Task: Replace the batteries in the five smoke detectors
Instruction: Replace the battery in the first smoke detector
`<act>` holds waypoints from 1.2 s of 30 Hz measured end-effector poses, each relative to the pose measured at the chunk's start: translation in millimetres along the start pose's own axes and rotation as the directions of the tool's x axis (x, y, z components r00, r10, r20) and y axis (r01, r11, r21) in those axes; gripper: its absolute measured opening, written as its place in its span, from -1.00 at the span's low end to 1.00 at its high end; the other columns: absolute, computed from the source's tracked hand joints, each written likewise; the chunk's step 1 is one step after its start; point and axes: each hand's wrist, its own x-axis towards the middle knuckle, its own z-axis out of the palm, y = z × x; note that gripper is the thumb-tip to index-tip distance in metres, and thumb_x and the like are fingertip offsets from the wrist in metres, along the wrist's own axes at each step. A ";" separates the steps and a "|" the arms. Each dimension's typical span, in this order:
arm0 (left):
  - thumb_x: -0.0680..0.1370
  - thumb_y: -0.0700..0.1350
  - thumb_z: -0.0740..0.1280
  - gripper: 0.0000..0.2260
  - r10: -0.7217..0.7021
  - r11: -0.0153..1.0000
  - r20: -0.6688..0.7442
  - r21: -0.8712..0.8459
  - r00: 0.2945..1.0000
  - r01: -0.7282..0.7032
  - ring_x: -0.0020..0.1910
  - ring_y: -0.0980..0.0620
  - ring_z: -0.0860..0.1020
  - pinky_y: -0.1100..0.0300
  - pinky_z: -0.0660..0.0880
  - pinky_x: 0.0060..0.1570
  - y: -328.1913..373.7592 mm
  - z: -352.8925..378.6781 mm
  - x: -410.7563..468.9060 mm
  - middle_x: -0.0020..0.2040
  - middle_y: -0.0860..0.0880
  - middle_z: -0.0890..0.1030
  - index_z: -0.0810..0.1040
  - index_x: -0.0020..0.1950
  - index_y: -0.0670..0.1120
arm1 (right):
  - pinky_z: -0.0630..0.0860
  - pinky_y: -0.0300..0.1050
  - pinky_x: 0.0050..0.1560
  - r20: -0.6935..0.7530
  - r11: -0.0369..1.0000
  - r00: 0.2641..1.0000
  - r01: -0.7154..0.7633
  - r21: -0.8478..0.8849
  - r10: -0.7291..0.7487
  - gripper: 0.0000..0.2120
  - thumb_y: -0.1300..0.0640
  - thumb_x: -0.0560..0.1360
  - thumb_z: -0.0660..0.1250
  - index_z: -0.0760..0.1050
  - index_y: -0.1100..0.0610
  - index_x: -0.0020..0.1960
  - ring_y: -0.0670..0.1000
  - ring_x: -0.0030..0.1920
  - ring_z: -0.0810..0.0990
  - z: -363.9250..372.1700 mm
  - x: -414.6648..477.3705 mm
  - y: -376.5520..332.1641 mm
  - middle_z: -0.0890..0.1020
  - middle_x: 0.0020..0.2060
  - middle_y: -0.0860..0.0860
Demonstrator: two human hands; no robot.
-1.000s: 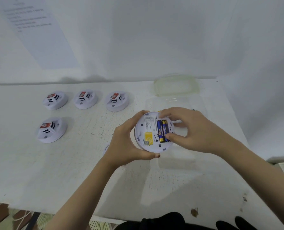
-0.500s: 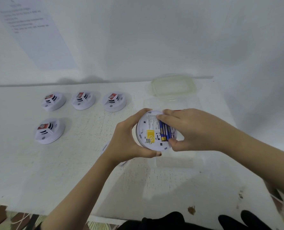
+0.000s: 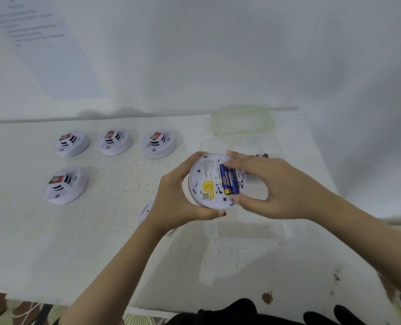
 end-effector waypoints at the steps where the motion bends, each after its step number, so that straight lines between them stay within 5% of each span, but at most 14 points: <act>1: 0.17 -0.14 0.63 -0.27 0.007 1.000 -0.003 0.003 1.000 -0.007 0.03 -0.01 0.61 0.28 0.55 -0.05 0.1 -0.3 0.5 0.05 0.01 0.62 0.46 0.29 -0.14 | 0.37 -0.16 0.34 0.017 1.000 1.000 -0.021 0.015 0.021 -0.27 -0.32 0.34 0.27 0.30 -0.03 0.43 -0.19 0.41 0.27 1.1 -1.1 -0.2 0.26 0.46 -0.12; 5: 0.19 -0.03 0.59 -0.27 0.035 0.999 -0.038 -0.037 0.999 -0.036 0.11 0.13 0.58 0.37 0.51 0.02 4.5 -0.2 1.7 0.12 0.11 0.59 0.43 0.31 -0.06 | 0.35 -0.07 0.36 0.074 0.994 0.991 -0.110 0.023 0.108 -0.12 -0.26 0.28 0.44 0.11 -0.14 0.48 -0.18 0.43 0.23 5.8 -2.0 -3.9 0.09 0.50 -0.22; 11: 0.18 -0.09 0.60 -0.27 0.046 0.999 -0.019 -0.024 0.999 -0.046 0.10 0.17 0.57 0.40 0.51 -0.01 6.8 2.5 2.7 0.13 0.18 0.58 0.41 0.30 0.01 | 0.51 -0.07 0.18 -0.018 0.982 0.990 -0.138 0.131 0.142 -0.26 -0.05 0.26 0.55 0.27 -0.13 0.33 -0.16 0.16 0.49 6.6 -2.1 -4.1 0.46 0.24 -0.21; 19: 0.19 0.05 0.58 -0.22 0.037 0.999 0.025 0.014 0.999 -0.038 0.17 0.24 0.53 0.44 0.47 0.07 -0.1 6.3 -2.5 0.19 0.33 0.53 0.35 0.36 0.09 | 0.60 -0.09 -0.03 0.026 0.977 0.985 -0.172 0.126 0.170 -0.35 -0.10 0.17 0.59 0.33 -0.11 0.15 -0.11 0.02 0.57 9.1 -1.1 0.2 0.54 0.12 -0.13; 32: 0.19 0.06 0.60 -0.16 0.005 0.999 0.063 0.048 0.998 -0.008 0.18 0.01 0.56 0.19 0.55 0.14 -6.8 6.5 -3.2 0.21 0.00 0.58 0.39 0.40 -0.14 | 0.60 -0.10 -0.08 0.083 0.981 0.979 -0.189 0.035 0.186 -0.40 -0.06 0.22 0.57 0.25 -0.08 0.07 -0.08 0.00 0.55 10.9 2.0 -0.2 0.53 0.09 -0.11; 36: 0.19 0.06 0.59 -0.17 -0.003 0.999 0.035 0.040 0.999 0.001 0.15 0.06 0.57 0.24 0.55 0.11 -5.4 5.4 -2.5 0.19 0.00 0.58 0.39 0.39 -0.11 | 0.57 -0.03 -0.10 0.070 0.987 0.985 -0.159 0.013 0.158 -0.55 -0.04 0.28 0.53 0.21 -0.11 -0.18 -0.07 -0.07 0.52 13.3 0.1 -0.7 0.53 -0.08 -0.13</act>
